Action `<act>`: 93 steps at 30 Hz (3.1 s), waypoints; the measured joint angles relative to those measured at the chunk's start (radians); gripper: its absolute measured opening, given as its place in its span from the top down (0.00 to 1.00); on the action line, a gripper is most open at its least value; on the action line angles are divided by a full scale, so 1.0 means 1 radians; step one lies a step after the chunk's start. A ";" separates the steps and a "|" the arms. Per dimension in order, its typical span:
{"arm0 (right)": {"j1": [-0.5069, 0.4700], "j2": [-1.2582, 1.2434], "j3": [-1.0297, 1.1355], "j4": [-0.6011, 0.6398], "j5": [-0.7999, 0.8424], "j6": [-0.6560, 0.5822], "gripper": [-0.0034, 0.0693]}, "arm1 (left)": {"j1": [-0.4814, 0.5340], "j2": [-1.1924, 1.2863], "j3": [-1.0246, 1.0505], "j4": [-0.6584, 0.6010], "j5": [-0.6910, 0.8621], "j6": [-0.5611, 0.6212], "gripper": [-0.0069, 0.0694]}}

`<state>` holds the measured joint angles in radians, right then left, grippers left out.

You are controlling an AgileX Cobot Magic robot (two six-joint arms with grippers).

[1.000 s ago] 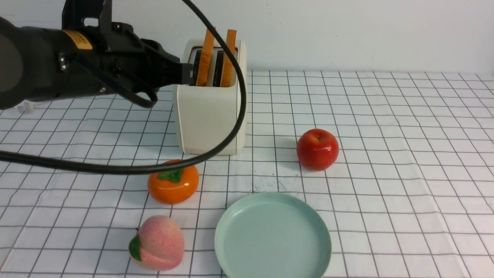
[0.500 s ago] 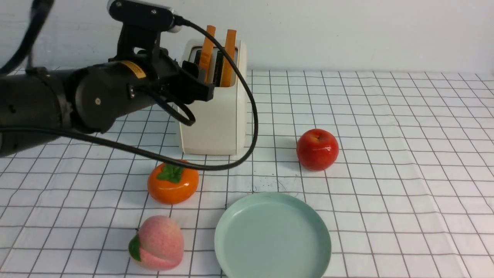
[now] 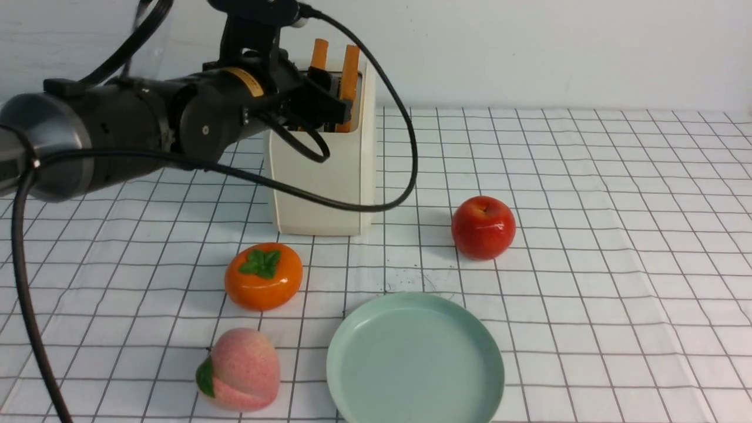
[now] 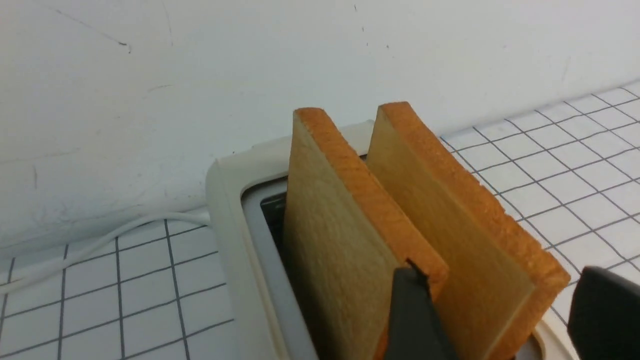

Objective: Take toasted bread from bread machine on white checkered table place on plate.
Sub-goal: 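Reach for a toast slice standing in the toaster with the left gripper, then place the slice of bread on the plate with the left gripper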

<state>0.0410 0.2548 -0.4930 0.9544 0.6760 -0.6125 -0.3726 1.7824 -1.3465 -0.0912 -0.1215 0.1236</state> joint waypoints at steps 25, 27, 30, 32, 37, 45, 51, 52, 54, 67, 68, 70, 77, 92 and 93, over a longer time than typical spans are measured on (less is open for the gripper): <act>0.000 0.001 -0.002 0.049 0.019 -0.033 0.84 | 0.029 0.134 -0.075 -0.038 -0.087 -0.003 0.68; 0.000 0.001 -0.002 0.053 0.019 -0.033 0.84 | 0.029 0.134 -0.075 -0.038 -0.094 -0.003 0.71; 0.000 0.001 -0.002 0.056 0.019 -0.033 0.84 | 0.029 0.134 -0.075 -0.038 -0.095 -0.003 0.79; 0.000 0.001 -0.002 0.058 0.019 -0.033 0.84 | 0.029 0.134 -0.075 -0.038 -0.096 -0.005 0.84; 0.000 0.001 -0.002 0.060 0.019 -0.033 0.84 | 0.029 0.130 -0.075 -0.039 -0.099 -0.018 0.84; 0.000 0.001 -0.002 0.060 0.019 -0.033 0.84 | 0.029 -0.024 -0.073 -0.044 -0.076 -0.021 0.84; 0.000 0.001 -0.002 0.060 0.019 -0.033 0.83 | 0.029 -0.188 -0.073 -0.043 0.047 -0.030 0.84; 0.000 0.001 -0.002 0.060 0.019 -0.033 0.83 | 0.029 -0.249 -0.073 -0.045 0.148 -0.057 0.84; 0.000 0.001 -0.002 0.060 0.019 -0.033 0.83 | 0.029 -0.313 -0.073 -0.052 0.274 -0.101 0.84; 0.000 0.001 -0.002 0.064 0.051 -0.033 0.83 | 0.029 -0.551 0.104 -0.609 1.003 0.080 0.84; 0.000 0.001 -0.002 0.064 0.052 -0.033 0.83 | 0.029 -0.531 0.178 -0.731 1.004 0.176 0.84; 0.000 0.001 -0.002 0.064 0.052 -0.033 0.83 | 0.029 -0.477 0.290 -0.925 1.002 0.343 0.84; 0.000 0.001 -0.002 0.087 0.050 -0.033 0.83 | -0.028 -0.302 0.381 -1.164 0.898 0.573 0.84; 0.000 0.167 -0.189 -0.270 0.410 0.304 0.95 | -0.130 -0.184 0.384 -1.144 0.661 0.588 0.84; 0.000 0.185 -0.207 -0.324 0.440 0.336 0.95 | -0.130 -0.184 0.384 -1.139 0.658 0.591 0.84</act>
<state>0.0410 0.4399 -0.7000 0.6301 1.1165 -0.2761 -0.5027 1.5983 -0.9624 -1.2300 0.5361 0.7145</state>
